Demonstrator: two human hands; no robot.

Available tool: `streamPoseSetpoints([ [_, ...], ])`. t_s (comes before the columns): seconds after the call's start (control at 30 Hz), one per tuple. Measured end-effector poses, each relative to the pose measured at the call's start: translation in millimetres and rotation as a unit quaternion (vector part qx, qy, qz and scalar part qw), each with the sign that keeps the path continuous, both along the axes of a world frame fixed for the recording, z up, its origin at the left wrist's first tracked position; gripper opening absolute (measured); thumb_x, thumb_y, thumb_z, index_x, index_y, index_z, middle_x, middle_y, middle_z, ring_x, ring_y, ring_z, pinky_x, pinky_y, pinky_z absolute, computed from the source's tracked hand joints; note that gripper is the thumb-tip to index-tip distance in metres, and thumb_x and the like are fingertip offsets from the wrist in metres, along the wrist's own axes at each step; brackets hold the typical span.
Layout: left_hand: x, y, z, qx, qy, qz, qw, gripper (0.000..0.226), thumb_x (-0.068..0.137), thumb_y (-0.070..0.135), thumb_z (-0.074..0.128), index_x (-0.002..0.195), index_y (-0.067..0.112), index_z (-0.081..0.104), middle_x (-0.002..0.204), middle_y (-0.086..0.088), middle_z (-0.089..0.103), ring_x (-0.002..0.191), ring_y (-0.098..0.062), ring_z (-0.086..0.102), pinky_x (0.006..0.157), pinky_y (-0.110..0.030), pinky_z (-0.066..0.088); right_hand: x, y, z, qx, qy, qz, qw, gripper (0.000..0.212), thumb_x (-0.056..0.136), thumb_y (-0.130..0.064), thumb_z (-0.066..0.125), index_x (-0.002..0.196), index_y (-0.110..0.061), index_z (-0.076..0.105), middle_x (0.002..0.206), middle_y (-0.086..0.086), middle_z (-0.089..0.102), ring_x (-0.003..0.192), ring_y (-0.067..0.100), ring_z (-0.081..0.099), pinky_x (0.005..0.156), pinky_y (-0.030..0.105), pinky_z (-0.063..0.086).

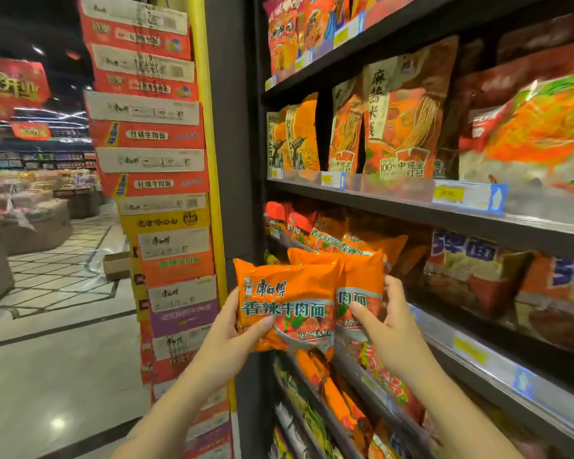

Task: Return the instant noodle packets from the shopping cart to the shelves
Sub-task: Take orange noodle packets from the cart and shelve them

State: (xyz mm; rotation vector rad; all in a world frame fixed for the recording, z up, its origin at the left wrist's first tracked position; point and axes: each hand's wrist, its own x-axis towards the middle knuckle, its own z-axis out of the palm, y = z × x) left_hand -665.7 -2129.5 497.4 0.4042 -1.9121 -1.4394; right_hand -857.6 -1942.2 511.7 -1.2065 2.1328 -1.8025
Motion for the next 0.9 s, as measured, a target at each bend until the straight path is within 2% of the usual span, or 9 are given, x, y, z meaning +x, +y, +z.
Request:
streamPoseSetpoints([
  [0.07, -31.0, -26.7, 7.2, -0.012, 0.003, -0.018, 1.000, 0.053, 0.094, 0.026, 0.071, 0.141, 0.036, 0.047, 0.127, 0.016, 0.069, 0.118, -0.008, 0.067, 0.095, -0.031, 0.059, -23.9, -20.5, 2.6, -0.003, 0.001, -0.027, 1.000, 0.061, 0.098, -0.038, 0.065, 0.148, -0.035, 0.030, 0.143, -0.006, 0.056, 0.124, 0.013, 0.061, 0.104, 0.046, 0.054],
  [0.17, -74.1, -63.5, 11.4, -0.017, 0.007, -0.042, 0.999, 0.054, 0.094, 0.024, 0.071, 0.142, 0.032, 0.046, 0.129, 0.012, 0.069, 0.119, -0.011, 0.067, 0.096, -0.037, 0.058, -50.8, -45.1, 7.2, -0.007, 0.018, -0.067, 0.998, 0.053, 0.099, -0.030, 0.065, 0.142, -0.034, 0.034, 0.136, -0.005, 0.059, 0.118, 0.011, 0.062, 0.099, 0.037, 0.054],
  [0.3, -123.5, -102.3, 8.4, -0.011, 0.015, -0.083, 0.996, 0.055, 0.091, 0.026, 0.071, 0.138, 0.037, 0.046, 0.126, 0.019, 0.069, 0.118, -0.008, 0.068, 0.092, -0.031, 0.060, -75.6, -70.4, 5.8, 0.003, 0.046, -0.128, 0.991, 0.049, 0.099, -0.029, 0.066, 0.136, -0.038, 0.035, 0.132, -0.006, 0.061, 0.116, 0.009, 0.063, 0.101, 0.041, 0.053],
  [0.43, -172.0, -144.1, 4.4, -0.005, 0.025, -0.140, 0.990, 0.052, 0.094, 0.018, 0.069, 0.139, 0.033, 0.047, 0.127, 0.013, 0.070, 0.118, -0.012, 0.068, 0.092, -0.029, 0.059, -92.5, -92.7, 4.7, -0.002, 0.062, -0.206, 0.977, 0.049, 0.098, -0.033, 0.067, 0.134, -0.041, 0.036, 0.129, -0.008, 0.062, 0.115, 0.011, 0.063, 0.099, 0.044, 0.054],
  [0.53, -207.1, -170.3, 7.8, -0.019, 0.040, -0.197, 0.979, 0.053, 0.095, 0.014, 0.068, 0.141, 0.029, 0.047, 0.129, 0.010, 0.069, 0.119, -0.012, 0.068, 0.096, -0.033, 0.058, -98.0, -106.0, 7.1, -0.016, 0.070, -0.267, 0.961, 0.047, 0.099, -0.033, 0.065, 0.135, -0.039, 0.036, 0.125, -0.013, 0.062, 0.110, 0.005, 0.064, 0.089, 0.029, 0.056],
  [0.6, -229.6, -186.5, 15.3, -0.037, 0.048, -0.233, 0.970, 0.052, 0.095, 0.013, 0.068, 0.140, 0.028, 0.048, 0.128, 0.012, 0.070, 0.118, -0.011, 0.068, 0.096, -0.030, 0.057, -99.9, -116.7, 9.7, -0.025, 0.064, -0.305, 0.950, 0.043, 0.100, -0.029, 0.063, 0.134, -0.036, 0.038, 0.120, -0.017, 0.062, 0.104, -0.003, 0.064, 0.077, 0.013, 0.052],
  [0.67, -248.0, -199.8, 22.6, -0.058, 0.055, -0.271, 0.959, 0.052, 0.095, 0.013, 0.068, 0.141, 0.026, 0.048, 0.129, 0.010, 0.069, 0.120, -0.010, 0.066, 0.097, -0.025, 0.055, -102.9, -125.0, 12.5, -0.023, 0.069, -0.350, 0.934, 0.035, 0.100, -0.025, 0.063, 0.129, -0.029, 0.042, 0.115, -0.016, 0.063, 0.100, -0.005, 0.063, 0.070, 0.004, 0.048],
  [0.77, -269.9, -216.1, 31.7, -0.076, 0.053, -0.326, 0.941, 0.053, 0.096, 0.016, 0.069, 0.144, 0.025, 0.048, 0.131, 0.010, 0.068, 0.122, -0.008, 0.065, 0.099, -0.023, 0.053, -104.1, -132.4, 17.7, 0.005, 0.073, -0.398, 0.914, 0.020, 0.101, -0.026, 0.062, 0.110, -0.031, 0.045, 0.107, -0.011, 0.067, 0.093, -0.001, 0.066, 0.066, 0.006, 0.049],
  [0.9, -289.3, -224.9, 34.8, -0.081, 0.061, -0.371, 0.923, 0.050, 0.096, 0.018, 0.068, 0.141, 0.030, 0.048, 0.130, 0.013, 0.068, 0.121, -0.007, 0.065, 0.101, -0.025, 0.053, -102.7, -132.1, 21.9, 0.053, 0.084, -0.439, 0.893, 0.024, 0.097, -0.028, 0.067, 0.101, -0.033, 0.043, 0.103, -0.009, 0.069, 0.090, -0.005, 0.067, 0.070, 0.012, 0.050],
])
